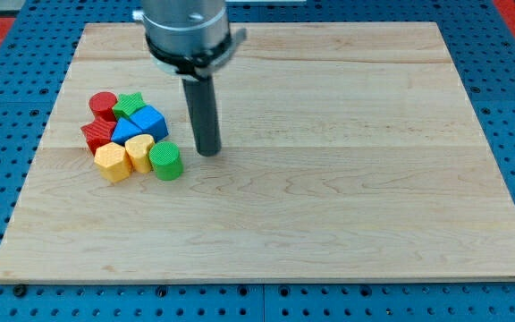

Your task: Push the group of blocks little bit up

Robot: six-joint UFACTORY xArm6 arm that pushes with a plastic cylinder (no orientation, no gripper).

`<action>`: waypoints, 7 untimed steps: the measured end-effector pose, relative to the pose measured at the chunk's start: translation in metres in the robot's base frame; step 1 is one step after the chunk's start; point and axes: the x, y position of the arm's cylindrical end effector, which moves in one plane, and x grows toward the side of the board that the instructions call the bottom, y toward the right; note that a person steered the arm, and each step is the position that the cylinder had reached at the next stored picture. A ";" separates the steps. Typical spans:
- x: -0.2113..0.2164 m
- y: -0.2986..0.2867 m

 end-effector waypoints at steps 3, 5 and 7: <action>0.071 -0.058; 0.048 -0.122; 0.030 -0.129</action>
